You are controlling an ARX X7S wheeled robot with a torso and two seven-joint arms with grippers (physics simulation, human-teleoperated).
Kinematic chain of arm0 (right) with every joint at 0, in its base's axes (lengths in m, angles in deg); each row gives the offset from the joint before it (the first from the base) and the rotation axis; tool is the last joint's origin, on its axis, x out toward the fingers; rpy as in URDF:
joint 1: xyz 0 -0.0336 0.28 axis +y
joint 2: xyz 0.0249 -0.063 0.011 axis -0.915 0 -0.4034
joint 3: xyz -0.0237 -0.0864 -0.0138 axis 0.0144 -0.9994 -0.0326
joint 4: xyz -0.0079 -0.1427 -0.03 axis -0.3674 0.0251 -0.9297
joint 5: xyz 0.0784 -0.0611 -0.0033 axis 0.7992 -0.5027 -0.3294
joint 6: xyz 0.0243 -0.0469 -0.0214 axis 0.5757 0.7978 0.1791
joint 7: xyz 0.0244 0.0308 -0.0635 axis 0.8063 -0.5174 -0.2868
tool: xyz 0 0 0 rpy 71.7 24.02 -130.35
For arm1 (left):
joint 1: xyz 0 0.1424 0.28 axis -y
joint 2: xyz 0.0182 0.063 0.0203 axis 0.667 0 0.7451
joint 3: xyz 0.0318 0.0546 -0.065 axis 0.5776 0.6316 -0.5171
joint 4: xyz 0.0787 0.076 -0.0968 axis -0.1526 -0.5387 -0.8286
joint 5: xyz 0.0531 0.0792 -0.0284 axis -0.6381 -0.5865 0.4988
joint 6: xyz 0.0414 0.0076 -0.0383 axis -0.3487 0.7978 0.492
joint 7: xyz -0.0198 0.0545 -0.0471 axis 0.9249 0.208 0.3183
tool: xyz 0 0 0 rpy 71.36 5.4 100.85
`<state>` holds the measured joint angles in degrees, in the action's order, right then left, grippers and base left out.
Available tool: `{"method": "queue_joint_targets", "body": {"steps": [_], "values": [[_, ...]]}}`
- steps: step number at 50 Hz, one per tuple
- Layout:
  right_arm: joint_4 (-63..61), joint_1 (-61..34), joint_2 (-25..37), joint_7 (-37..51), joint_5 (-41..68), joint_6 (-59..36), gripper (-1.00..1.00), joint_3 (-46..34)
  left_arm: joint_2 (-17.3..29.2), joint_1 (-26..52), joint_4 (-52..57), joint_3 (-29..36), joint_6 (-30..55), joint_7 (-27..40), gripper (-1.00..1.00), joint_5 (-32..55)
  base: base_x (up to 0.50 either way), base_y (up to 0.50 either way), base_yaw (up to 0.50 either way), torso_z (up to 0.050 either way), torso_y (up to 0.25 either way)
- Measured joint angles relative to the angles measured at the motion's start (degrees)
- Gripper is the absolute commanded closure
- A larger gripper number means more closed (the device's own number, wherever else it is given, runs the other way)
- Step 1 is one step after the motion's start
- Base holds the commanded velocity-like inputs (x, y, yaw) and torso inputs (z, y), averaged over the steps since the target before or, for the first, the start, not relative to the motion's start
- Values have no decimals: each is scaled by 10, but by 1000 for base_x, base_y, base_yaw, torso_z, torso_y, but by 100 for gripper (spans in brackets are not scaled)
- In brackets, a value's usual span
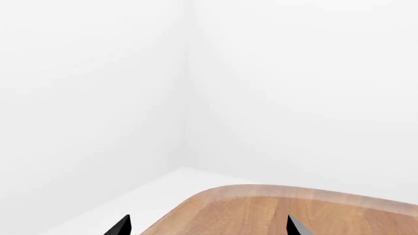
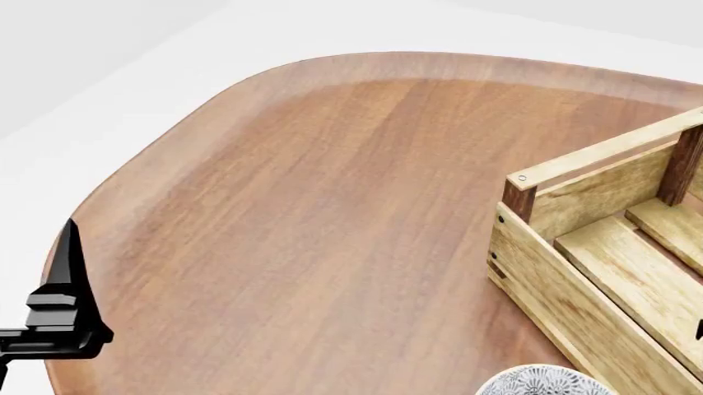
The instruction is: Pick up the salad dressing and put it in the tray.
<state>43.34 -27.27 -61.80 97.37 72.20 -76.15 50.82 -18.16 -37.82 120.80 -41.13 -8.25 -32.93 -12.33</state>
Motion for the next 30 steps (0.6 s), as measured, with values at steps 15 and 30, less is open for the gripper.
{"method": "queue_joint_targets", "body": {"steps": [15, 30], "values": [[0, -1, 0, 5, -19, 2, -100, 9, 3, 0, 1, 1, -2, 3, -100, 1, 0, 0, 0, 0, 0], [0, -2, -1, 6, -27, 0, -100, 13, 5, 0, 1, 3, -3, 5, -100, 3, 0, 0, 0, 0, 0]]}}
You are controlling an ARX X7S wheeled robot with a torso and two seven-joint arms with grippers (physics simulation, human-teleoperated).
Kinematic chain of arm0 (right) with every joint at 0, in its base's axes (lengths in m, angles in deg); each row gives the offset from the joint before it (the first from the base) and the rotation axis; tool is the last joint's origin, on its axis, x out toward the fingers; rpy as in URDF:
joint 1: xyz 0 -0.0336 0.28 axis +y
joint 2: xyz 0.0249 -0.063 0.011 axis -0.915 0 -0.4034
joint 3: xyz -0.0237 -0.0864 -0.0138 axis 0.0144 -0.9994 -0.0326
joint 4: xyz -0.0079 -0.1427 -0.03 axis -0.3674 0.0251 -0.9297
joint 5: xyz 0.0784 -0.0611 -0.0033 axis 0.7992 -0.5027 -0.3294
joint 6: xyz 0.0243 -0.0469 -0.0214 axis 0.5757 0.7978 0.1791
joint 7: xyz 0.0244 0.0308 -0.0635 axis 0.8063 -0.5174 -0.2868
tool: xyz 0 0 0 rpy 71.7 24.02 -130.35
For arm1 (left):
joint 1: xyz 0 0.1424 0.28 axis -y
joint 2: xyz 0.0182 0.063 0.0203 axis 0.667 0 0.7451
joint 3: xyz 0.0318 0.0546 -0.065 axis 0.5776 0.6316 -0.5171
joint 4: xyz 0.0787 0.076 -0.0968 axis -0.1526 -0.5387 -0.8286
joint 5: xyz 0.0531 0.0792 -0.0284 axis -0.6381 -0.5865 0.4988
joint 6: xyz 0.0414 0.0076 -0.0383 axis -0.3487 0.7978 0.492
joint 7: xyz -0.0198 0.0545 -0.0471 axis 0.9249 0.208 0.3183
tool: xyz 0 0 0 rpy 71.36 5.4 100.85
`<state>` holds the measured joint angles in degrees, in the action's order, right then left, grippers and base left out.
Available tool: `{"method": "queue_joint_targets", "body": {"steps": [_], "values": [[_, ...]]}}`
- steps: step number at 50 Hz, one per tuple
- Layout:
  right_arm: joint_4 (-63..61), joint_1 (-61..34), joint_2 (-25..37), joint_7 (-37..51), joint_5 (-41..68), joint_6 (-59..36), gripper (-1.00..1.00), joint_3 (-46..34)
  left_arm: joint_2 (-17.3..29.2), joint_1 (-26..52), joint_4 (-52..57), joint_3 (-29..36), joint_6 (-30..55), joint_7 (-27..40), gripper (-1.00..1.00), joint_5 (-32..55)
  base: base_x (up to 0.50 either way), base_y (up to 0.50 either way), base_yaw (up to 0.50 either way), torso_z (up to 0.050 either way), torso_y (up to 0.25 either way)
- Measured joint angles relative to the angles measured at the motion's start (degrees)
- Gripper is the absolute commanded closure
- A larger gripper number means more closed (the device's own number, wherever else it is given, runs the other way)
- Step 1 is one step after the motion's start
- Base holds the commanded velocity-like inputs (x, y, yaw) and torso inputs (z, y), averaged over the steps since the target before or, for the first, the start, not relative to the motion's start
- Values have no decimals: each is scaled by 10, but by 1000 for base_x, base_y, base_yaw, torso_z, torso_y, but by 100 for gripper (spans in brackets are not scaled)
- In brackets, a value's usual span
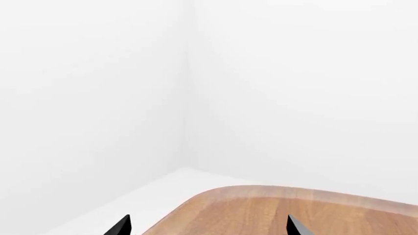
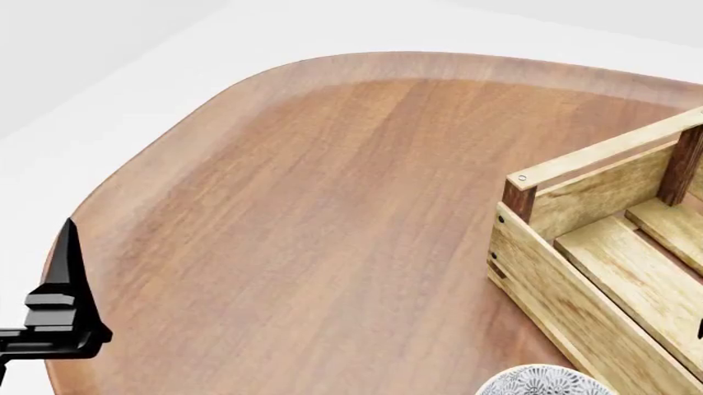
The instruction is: Pick up the salad dressing and put it in the tray.
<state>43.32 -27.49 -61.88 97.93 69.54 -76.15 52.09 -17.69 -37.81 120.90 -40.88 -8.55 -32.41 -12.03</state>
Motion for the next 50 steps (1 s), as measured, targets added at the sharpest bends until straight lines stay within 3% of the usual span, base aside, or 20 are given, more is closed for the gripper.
{"method": "queue_joint_targets", "body": {"steps": [12, 16, 35, 50], "values": [[-1, -3, 2, -3, -3, -3, -100, 1, 2, 2, 2, 1, 2, 3, -100, 2, 0, 0, 0, 0, 0], [-56, 14, 4, -8, 0, -31, -100, 4, 3, 4, 4, 2, 3, 4, -100, 3, 0, 0, 0, 0, 0], [-640, 228, 11, -17, 41, -282, -100, 51, 8, 20, 50, 16, 2, 27, -100, -27, 0, 0, 0, 0, 1], [-1061, 426, -21, -6, 68, -340, -100, 105, 14, 2, 78, 51, -50, 29, -100, -82, 0, 0, 0, 0, 0]]}}
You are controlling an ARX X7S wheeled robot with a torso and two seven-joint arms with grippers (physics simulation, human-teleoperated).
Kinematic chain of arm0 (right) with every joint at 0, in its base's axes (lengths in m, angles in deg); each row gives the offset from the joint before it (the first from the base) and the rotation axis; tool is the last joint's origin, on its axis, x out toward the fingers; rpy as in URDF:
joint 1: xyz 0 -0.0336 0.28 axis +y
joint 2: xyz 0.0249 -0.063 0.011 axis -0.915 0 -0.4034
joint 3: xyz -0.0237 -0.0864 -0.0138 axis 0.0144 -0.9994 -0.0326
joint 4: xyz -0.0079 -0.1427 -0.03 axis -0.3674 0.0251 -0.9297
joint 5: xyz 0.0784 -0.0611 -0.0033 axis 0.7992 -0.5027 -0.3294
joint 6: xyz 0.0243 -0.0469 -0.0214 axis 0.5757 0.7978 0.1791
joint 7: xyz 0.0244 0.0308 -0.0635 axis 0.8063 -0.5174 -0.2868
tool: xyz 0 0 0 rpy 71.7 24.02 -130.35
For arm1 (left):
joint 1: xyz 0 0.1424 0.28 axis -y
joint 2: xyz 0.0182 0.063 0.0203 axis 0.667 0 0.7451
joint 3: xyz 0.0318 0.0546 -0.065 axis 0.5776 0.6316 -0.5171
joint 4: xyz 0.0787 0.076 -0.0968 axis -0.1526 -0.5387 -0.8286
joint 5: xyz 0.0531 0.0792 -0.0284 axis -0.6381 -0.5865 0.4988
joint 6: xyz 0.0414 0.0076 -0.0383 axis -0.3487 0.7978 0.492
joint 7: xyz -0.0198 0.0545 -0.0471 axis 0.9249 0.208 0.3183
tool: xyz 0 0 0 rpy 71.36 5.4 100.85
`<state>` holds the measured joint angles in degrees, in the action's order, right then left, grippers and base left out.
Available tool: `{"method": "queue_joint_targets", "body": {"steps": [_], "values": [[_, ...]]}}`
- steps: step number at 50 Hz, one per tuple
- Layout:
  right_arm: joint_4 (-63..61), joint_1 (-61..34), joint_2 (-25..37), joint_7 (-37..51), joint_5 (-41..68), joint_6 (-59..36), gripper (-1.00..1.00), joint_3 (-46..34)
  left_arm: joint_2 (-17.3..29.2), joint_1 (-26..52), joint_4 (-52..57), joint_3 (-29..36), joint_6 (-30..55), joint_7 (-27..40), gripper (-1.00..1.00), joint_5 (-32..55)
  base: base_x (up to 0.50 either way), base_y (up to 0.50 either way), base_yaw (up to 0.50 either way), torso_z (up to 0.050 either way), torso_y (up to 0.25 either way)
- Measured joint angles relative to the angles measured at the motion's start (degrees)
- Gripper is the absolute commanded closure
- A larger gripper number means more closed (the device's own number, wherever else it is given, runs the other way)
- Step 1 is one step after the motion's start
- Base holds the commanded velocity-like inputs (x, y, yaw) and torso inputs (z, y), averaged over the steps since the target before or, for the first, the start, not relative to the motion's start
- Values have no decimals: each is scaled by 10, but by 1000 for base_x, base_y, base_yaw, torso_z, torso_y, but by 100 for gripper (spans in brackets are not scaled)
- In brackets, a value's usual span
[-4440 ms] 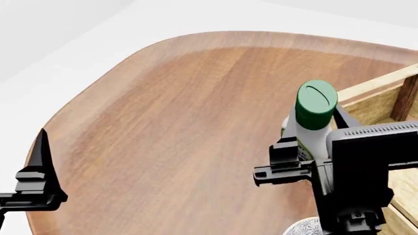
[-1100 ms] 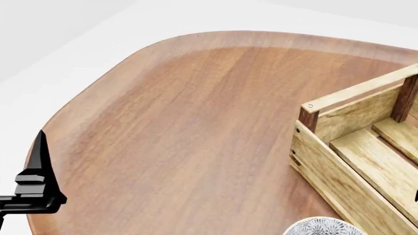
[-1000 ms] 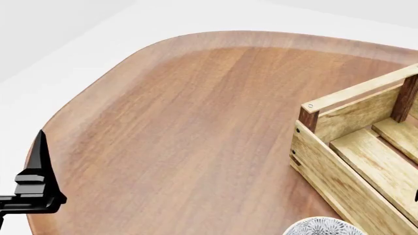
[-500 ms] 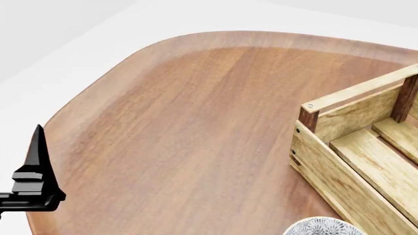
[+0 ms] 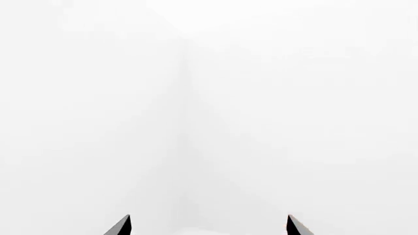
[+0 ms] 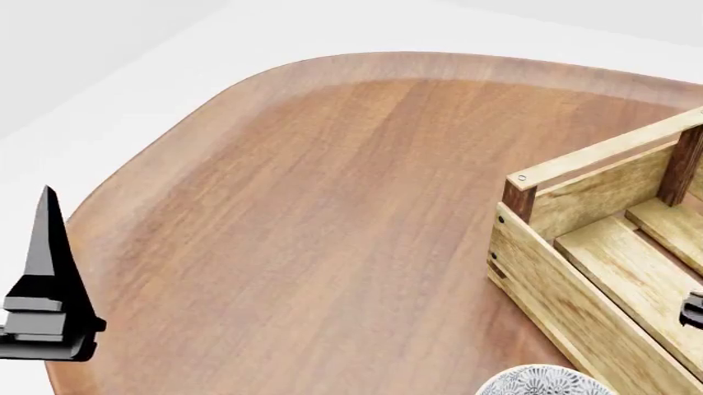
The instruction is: Pick up the salad dressing and put it in the tray.
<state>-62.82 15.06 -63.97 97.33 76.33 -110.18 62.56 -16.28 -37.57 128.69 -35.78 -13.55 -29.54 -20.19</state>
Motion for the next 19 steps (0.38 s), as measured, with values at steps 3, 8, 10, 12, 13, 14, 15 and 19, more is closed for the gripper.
{"method": "queue_joint_targets", "body": {"steps": [3, 8, 10, 12, 13, 14, 15, 19], "values": [[-62, 27, -9, 4, 1, 8, -100, 6, -1, -10, 2, 2, -27, -1, -100, -11, 0, 0, 0, 0, 0], [-143, 64, -26, 11, 3, 42, -100, 19, -4, -30, 5, 3, -83, -2, -100, -30, 0, 0, 0, 0, 0], [-164, 79, -34, 14, -2, 64, -100, 21, -4, -39, 6, 3, -105, -3, -100, -36, 0, 0, 0, 0, 0], [-182, 93, -43, 17, -5, 87, -100, 22, -5, -47, 6, 3, -126, -5, -100, -41, 0, 0, 0, 0, 0], [-189, 99, -47, 18, -6, 98, -100, 22, -6, -51, 6, 3, -135, -5, -100, -44, 0, 0, 0, 0, 0], [-196, 105, -51, 19, -8, 109, -100, 22, -6, -55, 6, 3, -145, -5, -100, -46, 0, 0, 0, 0, 0], [-202, 110, -54, 20, -10, 119, -100, 22, -7, -58, 6, 2, -155, -5, -100, -47, 0, 0, 0, 0, 0], [-222, 125, -67, 25, -10, 150, -100, 23, -11, -71, 6, -2, -194, -5, -100, -50, 0, 0, 0, 0, 0]]}}
